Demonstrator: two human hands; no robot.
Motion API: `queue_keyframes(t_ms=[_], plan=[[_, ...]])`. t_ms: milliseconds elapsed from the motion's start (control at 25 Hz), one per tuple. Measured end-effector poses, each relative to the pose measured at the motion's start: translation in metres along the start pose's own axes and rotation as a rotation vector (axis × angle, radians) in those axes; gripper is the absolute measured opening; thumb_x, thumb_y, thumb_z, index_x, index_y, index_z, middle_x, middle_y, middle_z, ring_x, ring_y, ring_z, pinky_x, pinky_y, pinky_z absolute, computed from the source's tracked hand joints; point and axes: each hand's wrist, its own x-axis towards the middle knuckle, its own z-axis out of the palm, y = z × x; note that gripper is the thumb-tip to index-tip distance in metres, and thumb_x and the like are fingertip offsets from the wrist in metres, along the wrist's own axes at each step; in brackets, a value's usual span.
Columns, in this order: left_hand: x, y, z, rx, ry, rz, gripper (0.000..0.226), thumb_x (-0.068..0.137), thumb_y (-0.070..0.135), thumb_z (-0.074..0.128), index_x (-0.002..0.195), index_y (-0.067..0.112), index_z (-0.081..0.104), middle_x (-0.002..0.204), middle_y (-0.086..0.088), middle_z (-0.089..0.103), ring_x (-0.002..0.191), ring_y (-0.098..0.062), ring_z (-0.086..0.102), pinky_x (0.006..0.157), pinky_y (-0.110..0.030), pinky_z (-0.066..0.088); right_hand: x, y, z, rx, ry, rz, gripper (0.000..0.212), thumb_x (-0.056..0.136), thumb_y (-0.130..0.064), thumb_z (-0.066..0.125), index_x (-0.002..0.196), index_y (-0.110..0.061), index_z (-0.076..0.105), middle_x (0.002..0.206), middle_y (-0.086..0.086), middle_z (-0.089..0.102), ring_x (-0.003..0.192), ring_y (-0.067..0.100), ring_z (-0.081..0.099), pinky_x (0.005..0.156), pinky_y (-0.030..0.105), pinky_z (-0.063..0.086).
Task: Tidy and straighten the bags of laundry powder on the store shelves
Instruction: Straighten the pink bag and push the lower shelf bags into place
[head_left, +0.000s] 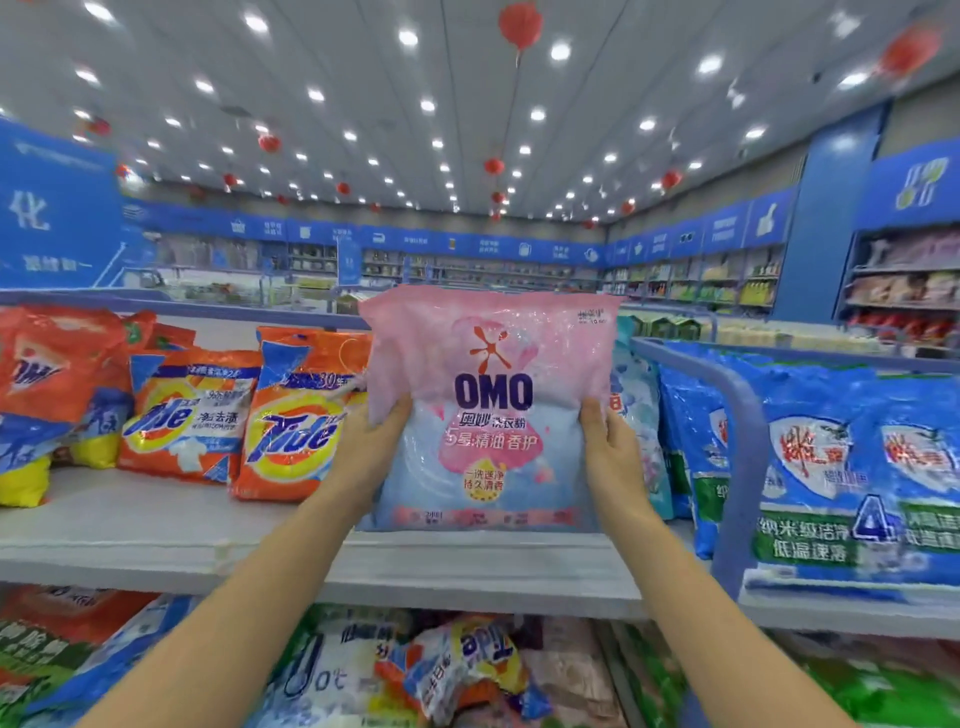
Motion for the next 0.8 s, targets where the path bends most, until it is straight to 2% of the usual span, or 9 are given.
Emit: queue_keyframes(t_ms=[120, 240, 400, 520, 560, 640, 680, 760, 800], plan=[[0.024, -0.008, 0.020, 0.083, 0.113, 0.048, 0.028, 0.090, 0.030, 0.058, 0.078, 0.004, 0.059, 0.064, -0.005, 0.054, 0.059, -0.013, 0.052, 0.047, -0.018, 0.039, 0.029, 0.012, -0.002, -0.019, -0.019, 0.009, 0.033, 0.099, -0.030, 0.038, 0.122, -0.011, 0.051, 0.103, -0.006, 0.054, 0.089, 0.003, 0.049, 0.057, -0.007, 0.035], [0.031, -0.033, 0.026, 0.150, 0.159, -0.012, 0.041, 0.089, 0.027, 0.059, 0.059, 0.008, 0.041, 0.053, -0.006, 0.034, 0.042, -0.006, 0.034, 0.037, -0.012, 0.022, 0.044, 0.043, -0.008, -0.013, -0.061, 0.083, 0.024, 0.098, -0.029, 0.040, 0.115, -0.017, 0.051, 0.096, -0.014, 0.054, 0.088, 0.000, 0.049, 0.060, -0.003, 0.038], [0.029, -0.072, 0.014, 0.153, 0.045, -0.228, 0.055, 0.072, 0.060, 0.056, 0.076, 0.006, 0.050, 0.071, -0.013, 0.043, 0.066, -0.019, 0.042, 0.054, -0.029, 0.030, 0.044, 0.083, -0.022, -0.039, -0.181, 0.248, 0.023, 0.095, -0.036, 0.044, 0.094, -0.017, 0.057, 0.087, -0.006, 0.060, 0.084, 0.010, 0.054, 0.065, 0.019, 0.040], [0.030, -0.077, 0.010, 0.118, -0.008, -0.321, 0.046, 0.083, 0.054, 0.054, 0.087, 0.009, 0.060, 0.084, -0.007, 0.063, 0.077, -0.021, 0.057, 0.069, -0.034, 0.045, 0.056, 0.091, -0.034, -0.014, -0.294, 0.295, 0.023, 0.094, -0.035, 0.046, 0.109, -0.020, 0.054, 0.104, -0.011, 0.061, 0.102, 0.010, 0.054, 0.087, 0.026, 0.043], [0.028, -0.078, 0.008, 0.109, -0.087, -0.381, 0.050, 0.076, 0.057, 0.061, 0.098, 0.013, 0.060, 0.092, -0.003, 0.066, 0.086, -0.020, 0.060, 0.078, -0.036, 0.047, 0.059, 0.094, -0.038, -0.002, -0.356, 0.318, 0.028, 0.091, -0.034, 0.050, 0.116, -0.022, 0.051, 0.112, -0.012, 0.060, 0.109, 0.009, 0.053, 0.094, 0.029, 0.043], [0.026, -0.085, 0.001, 0.205, -0.285, -0.472, 0.086, 0.044, 0.062, 0.082, 0.112, 0.017, 0.055, 0.105, 0.000, 0.067, 0.099, -0.020, 0.063, 0.087, -0.038, 0.050, 0.060, 0.102, -0.041, -0.092, -0.491, 0.300, 0.042, 0.085, -0.027, 0.063, 0.124, -0.025, 0.046, 0.124, -0.007, 0.059, 0.111, 0.007, 0.057, 0.095, 0.025, 0.047], [0.026, -0.088, -0.001, 0.285, -0.365, -0.476, 0.094, 0.037, 0.055, 0.088, 0.115, 0.017, 0.053, 0.107, 0.002, 0.067, 0.099, -0.018, 0.063, 0.086, -0.035, 0.052, 0.059, 0.105, -0.041, -0.172, -0.529, 0.269, 0.047, 0.082, -0.022, 0.067, 0.122, -0.029, 0.044, 0.124, -0.008, 0.058, 0.109, 0.003, 0.056, 0.090, 0.018, 0.048], [0.026, -0.088, 0.002, 0.375, -0.447, -0.445, 0.075, 0.057, 0.026, 0.089, 0.118, 0.016, 0.046, 0.104, 0.006, 0.064, 0.093, -0.008, 0.062, 0.074, -0.019, 0.053, 0.059, 0.108, -0.041, -0.281, -0.568, 0.206, 0.060, 0.079, -0.015, 0.072, 0.122, -0.034, 0.035, 0.120, -0.020, 0.052, 0.106, -0.007, 0.051, 0.082, 0.005, 0.044], [0.026, -0.088, 0.004, 0.393, -0.458, -0.418, 0.068, 0.067, 0.013, 0.082, 0.122, 0.018, 0.043, 0.103, 0.009, 0.062, 0.091, -0.003, 0.059, 0.068, -0.014, 0.051, 0.059, 0.108, -0.041, -0.299, -0.586, 0.193, 0.067, 0.078, -0.015, 0.073, 0.127, -0.034, 0.031, 0.120, -0.022, 0.049, 0.108, -0.006, 0.050, 0.085, 0.004, 0.043]])
